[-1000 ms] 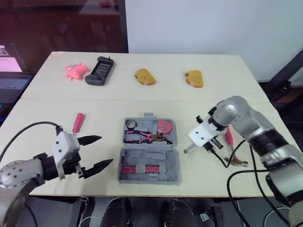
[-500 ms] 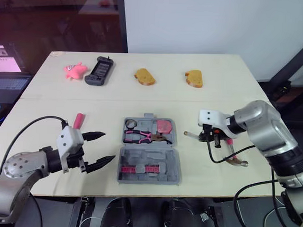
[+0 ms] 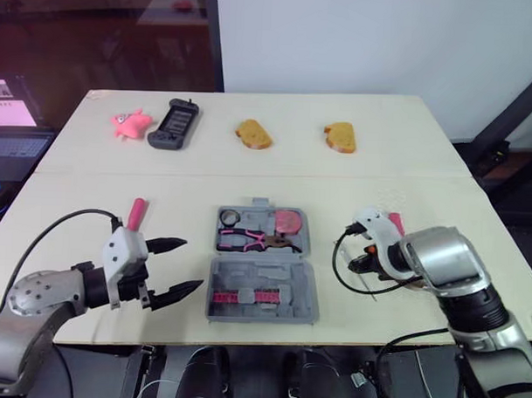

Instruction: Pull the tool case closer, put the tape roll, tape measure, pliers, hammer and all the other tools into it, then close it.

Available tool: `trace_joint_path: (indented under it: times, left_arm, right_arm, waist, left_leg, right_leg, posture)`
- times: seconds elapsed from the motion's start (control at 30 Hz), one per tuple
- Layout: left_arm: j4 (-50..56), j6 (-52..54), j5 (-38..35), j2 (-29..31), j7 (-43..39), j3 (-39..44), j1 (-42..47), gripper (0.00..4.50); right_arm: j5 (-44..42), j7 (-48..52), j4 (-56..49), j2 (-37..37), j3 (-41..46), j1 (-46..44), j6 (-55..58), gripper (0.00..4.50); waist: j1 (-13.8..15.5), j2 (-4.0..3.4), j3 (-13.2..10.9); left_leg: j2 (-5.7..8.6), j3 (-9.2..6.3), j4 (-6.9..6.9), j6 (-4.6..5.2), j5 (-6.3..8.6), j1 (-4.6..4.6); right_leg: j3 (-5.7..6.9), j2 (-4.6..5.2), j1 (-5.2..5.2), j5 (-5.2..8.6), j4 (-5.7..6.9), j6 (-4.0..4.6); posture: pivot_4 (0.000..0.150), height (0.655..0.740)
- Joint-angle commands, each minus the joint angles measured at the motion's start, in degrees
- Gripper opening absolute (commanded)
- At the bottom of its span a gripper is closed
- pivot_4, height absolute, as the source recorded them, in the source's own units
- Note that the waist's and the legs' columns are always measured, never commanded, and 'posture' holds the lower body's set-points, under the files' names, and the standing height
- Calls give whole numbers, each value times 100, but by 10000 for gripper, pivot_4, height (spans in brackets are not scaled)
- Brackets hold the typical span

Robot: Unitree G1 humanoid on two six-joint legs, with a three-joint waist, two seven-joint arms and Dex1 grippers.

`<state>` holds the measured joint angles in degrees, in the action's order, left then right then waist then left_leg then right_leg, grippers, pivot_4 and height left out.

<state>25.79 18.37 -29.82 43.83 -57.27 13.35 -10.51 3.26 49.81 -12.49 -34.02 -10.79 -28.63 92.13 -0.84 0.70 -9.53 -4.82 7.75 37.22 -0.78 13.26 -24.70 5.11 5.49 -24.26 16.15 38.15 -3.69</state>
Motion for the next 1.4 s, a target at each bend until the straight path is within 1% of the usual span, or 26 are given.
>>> trace_joint_path:
  times: [0.03,0.17,0.2,0.23,0.27,0.3,0.47,0.57,0.63,0.7,0.77,0.83,0.93,1.03,1.13,1.4]
  left_arm:
    - [222,-52,-113,53,2,217,-46,45000]
    - [205,-20,-114,66,0,227,-43,45000]
    - [195,-12,-118,75,-9,226,-26,45000]
    - [187,0,-125,89,-17,230,-6,45000]
    - [175,-1,-125,100,-28,235,2,45000]
    - [168,-3,-127,111,-35,240,8,45000]
    - [82,-19,-149,197,-98,235,82,45000]
    - [31,-50,-160,192,-111,221,162,45000]
    - [-17,-85,-178,147,-120,217,240,45000]
    - [-50,-118,-190,126,-177,202,283,45000]
    - [-69,-114,-227,126,-231,199,304,45000]
    - [-77,-75,-317,133,-287,236,338,45000]
    - [-50,48,-509,197,-407,286,367,45000]
    - [37,194,-685,281,-533,296,310,45000]
    - [124,269,-797,348,-613,317,261,45000]
    - [273,231,-921,405,-716,284,278,45000]
  right_arm:
    - [-191,-552,-312,254,223,225,37,458]
    - [-340,-1074,-126,516,483,224,37,458]
    - [-377,-1185,-79,534,516,206,37,4821]
    - [-445,-1259,-45,567,574,186,37,10558]
    - [-529,-1310,-52,569,595,171,37,13834]
    - [-614,-1360,-86,546,599,156,37,19146]
    - [-1142,-1470,-518,-4,499,-44,37,44086]
    - [-1442,-1375,-835,-461,520,-235,-87,44659]
    - [-1495,-1248,-1040,-851,546,-128,-679,44659]
    - [-1547,-1180,-1138,-988,804,154,-1430,44659]
    - [-1619,-1119,-1207,-1092,983,453,-1853,44659]
    - [-1830,-1015,-1275,-1075,1143,684,-1847,44659]
    - [-1824,-1370,-1363,-691,1331,1165,-2028,44659]
    - [-1695,-1650,-1395,-462,1227,1684,-2498,44659]
    - [-1613,-1788,-1440,-409,1039,2063,-2879,44659]
    - [-1552,-2069,-1150,-195,859,2328,-3323,44659]
  waist:
    - [0,0,0]
    - [-13,15,9]
    - [-16,15,9]
    - [-15,15,9]
    - [-15,16,10]
    - [-14,16,10]
    - [12,13,8]
    - [2,13,8]
    - [8,12,7]
    - [9,14,8]
    - [9,17,8]
    - [9,16,7]
    - [10,17,8]
    - [9,16,8]
    - [9,16,8]
    - [9,16,7]
  left_leg:
    - [0,0,0,0,0,-3]
    - [-1,-1,1,0,0,-5]
    - [-2,-1,1,0,0,-5]
    - [-2,-1,1,-1,0,-5]
    - [-2,-1,1,-1,0,-5]
    - [-2,-2,1,-1,0,-5]
    - [1,-1,1,0,0,-6]
    - [1,-1,3,0,0,-15]
    - [0,-3,1,0,0,-20]
    - [1,-5,-1,0,0,-21]
    - [1,-4,-3,0,0,-23]
    - [1,-4,-2,0,0,-23]
    - [-1,-6,2,0,-1,-23]
    - [-1,-5,2,0,-1,-23]
    - [-1,-5,1,0,-1,-23]
    - [-1,-7,3,-1,-1,-23]
  right_leg:
    - [0,0,-3,0,0,0]
    - [0,-5,-4,0,0,-1]
    - [0,-6,-4,0,0,-1]
    - [0,-6,-4,0,0,-1]
    - [0,-6,-4,0,0,-1]
    - [0,-7,-4,0,0,-1]
    - [0,-2,-4,0,-1,-1]
    - [0,-2,-12,0,-1,-1]
    - [0,-4,-17,0,-1,-1]
    - [0,-6,-17,1,-4,-2]
    - [0,-7,-17,1,-7,-3]
    - [0,-8,-16,0,-6,-4]
    - [0,-10,-14,0,-5,-4]
    - [0,-9,-15,0,-5,-4]
    - [0,-10,-14,0,-5,-4]
    - [0,-11,-14,1,-6,-4]
  posture:
    - [1500,7188]
    - [1500,7188]
    - [1500,7188]
    - [1500,7188]
    - [1500,7188]
    - [1500,7188]
    - [1500,7188]
    - [1500,7188]
    - [1500,7188]
    - [1500,7188]
    - [1500,7188]
    - [1500,7188]
    - [1500,7188]
    - [1500,7188]
    - [1500,7188]
    - [1500,7188]
